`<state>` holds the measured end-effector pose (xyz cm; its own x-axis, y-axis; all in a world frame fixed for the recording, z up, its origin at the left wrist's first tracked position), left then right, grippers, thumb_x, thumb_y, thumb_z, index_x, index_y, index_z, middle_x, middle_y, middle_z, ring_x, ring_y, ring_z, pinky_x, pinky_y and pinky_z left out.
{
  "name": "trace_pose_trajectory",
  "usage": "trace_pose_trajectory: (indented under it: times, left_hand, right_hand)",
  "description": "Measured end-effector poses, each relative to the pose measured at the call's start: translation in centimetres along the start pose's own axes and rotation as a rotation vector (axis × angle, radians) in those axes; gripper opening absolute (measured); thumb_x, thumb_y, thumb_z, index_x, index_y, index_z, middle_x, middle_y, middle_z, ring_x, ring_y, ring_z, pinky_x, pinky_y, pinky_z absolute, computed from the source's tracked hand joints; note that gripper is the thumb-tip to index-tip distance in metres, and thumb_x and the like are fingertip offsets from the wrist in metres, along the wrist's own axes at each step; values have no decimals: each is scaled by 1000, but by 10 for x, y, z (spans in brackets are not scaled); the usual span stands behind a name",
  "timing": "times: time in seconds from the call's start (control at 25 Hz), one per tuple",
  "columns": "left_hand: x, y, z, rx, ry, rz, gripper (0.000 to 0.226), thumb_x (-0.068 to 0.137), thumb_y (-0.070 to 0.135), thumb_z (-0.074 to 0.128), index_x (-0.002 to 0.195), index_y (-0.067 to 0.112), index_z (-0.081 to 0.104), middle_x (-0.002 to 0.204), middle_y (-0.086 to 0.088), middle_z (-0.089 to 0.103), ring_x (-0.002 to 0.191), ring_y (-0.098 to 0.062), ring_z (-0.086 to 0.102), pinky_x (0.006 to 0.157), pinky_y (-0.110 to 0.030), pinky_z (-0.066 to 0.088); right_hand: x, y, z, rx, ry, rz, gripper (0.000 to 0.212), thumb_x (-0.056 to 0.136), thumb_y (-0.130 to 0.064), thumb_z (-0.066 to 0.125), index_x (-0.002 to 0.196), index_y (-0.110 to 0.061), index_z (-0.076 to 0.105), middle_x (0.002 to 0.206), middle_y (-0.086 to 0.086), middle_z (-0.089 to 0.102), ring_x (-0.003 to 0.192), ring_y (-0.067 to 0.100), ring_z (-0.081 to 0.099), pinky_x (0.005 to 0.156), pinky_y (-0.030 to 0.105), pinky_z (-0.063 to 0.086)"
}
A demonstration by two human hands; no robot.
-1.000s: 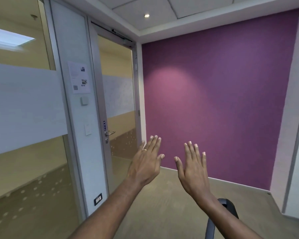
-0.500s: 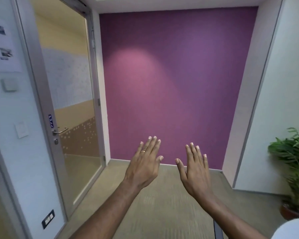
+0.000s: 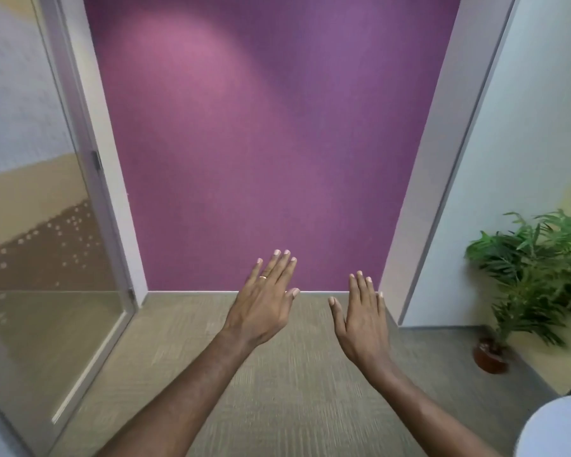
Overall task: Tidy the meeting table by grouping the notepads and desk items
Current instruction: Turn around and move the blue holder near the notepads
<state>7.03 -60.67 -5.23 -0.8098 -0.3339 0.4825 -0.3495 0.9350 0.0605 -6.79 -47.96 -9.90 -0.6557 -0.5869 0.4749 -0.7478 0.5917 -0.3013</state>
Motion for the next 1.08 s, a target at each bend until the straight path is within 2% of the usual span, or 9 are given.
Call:
trace_pose_trajectory:
  times: [0.28, 0.52, 0.72, 0.92, 1.08]
  left_hand:
    - [95, -23, 114, -111, -78, 130, 62, 107, 45, 21, 161, 18, 9, 169, 2, 3, 156, -12, -5, 128, -48, 5]
    - [188, 5, 204, -230, -140, 360, 63, 107, 44, 22, 161, 14, 11, 169, -2, 7, 157, -16, -1, 128, -47, 5]
    - [247, 74, 253, -348, -186, 572, 63, 106, 44, 25, 160, 13, 18, 168, -5, 16, 157, -18, 7, 127, -47, 11]
    - [294, 159, 312, -430, -233, 736, 63, 106, 45, 23, 161, 16, 14, 170, -2, 9, 157, -15, 0, 128, -45, 9]
    - [343, 249, 366, -481, -268, 836, 63, 106, 44, 25, 161, 16, 12, 170, -2, 8, 157, -15, -2, 128, -45, 8]
  right_hand:
    - [64, 48, 68, -74, -10, 140, 68, 104, -55, 22, 159, -15, 17, 168, 3, 15, 156, 17, 6, 127, 44, 9]
    - [105, 114, 100, -148, 28, 364, 68, 104, -54, 25, 159, -15, 18, 168, 5, 15, 156, 19, 7, 127, 44, 8]
    - [108, 181, 96, -220, 70, 587, 68, 104, -54, 27, 159, -14, 18, 168, 4, 13, 156, 19, 6, 127, 44, 8]
    - [113, 268, 93, -270, 107, 742, 68, 104, -55, 27, 158, -15, 19, 168, 4, 14, 156, 19, 7, 127, 45, 12]
    - [116, 366, 88, -288, 142, 843, 67, 104, -55, 27, 158, -16, 19, 168, 3, 14, 156, 19, 7, 127, 44, 11]
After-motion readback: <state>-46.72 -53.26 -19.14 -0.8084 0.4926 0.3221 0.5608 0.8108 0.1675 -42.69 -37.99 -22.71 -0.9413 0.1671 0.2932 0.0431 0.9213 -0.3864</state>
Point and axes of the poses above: each hand's wrist, its own x-axis towards the middle knuckle, its own z-axis out of the palm, y = z × x, the point moved 10 cm from there along x, towards the middle knuckle
